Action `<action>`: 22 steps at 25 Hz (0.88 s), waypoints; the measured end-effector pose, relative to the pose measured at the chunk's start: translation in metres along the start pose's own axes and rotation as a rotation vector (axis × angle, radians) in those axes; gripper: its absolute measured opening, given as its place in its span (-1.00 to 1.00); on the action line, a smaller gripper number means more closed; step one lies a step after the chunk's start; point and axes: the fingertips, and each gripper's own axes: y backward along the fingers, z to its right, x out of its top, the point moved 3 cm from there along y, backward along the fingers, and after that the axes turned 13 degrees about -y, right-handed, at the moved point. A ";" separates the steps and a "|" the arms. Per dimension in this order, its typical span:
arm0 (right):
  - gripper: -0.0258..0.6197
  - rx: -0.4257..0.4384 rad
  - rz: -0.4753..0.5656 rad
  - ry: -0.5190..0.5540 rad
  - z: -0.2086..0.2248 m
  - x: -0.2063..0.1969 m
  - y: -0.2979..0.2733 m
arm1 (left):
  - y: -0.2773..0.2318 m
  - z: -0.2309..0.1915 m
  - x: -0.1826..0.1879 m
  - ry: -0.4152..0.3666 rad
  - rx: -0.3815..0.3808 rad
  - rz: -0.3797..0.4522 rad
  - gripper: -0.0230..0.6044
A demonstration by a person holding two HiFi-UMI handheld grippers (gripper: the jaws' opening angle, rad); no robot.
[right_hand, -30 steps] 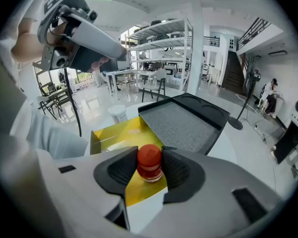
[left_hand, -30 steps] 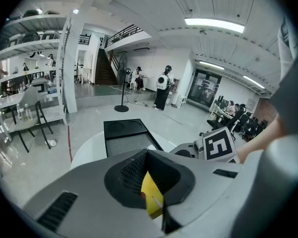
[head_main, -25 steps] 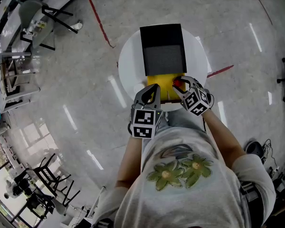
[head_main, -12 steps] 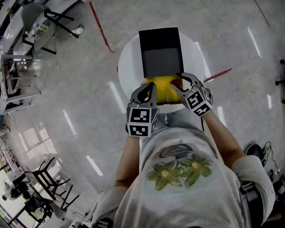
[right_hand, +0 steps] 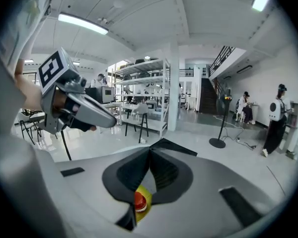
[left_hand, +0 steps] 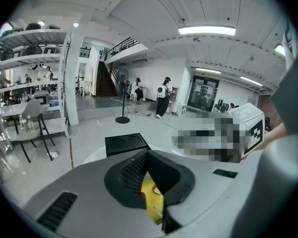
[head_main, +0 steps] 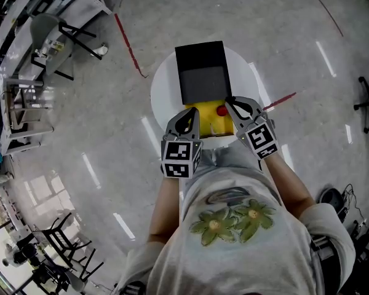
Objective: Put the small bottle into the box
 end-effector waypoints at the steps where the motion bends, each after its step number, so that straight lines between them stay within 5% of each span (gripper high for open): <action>1: -0.91 -0.002 0.018 -0.006 -0.001 0.005 0.005 | 0.002 0.001 0.002 -0.002 0.000 0.006 -0.93; 22: -0.92 -0.024 0.095 -0.072 -0.024 0.007 0.075 | 0.046 0.047 0.015 -0.049 -0.006 0.084 -0.93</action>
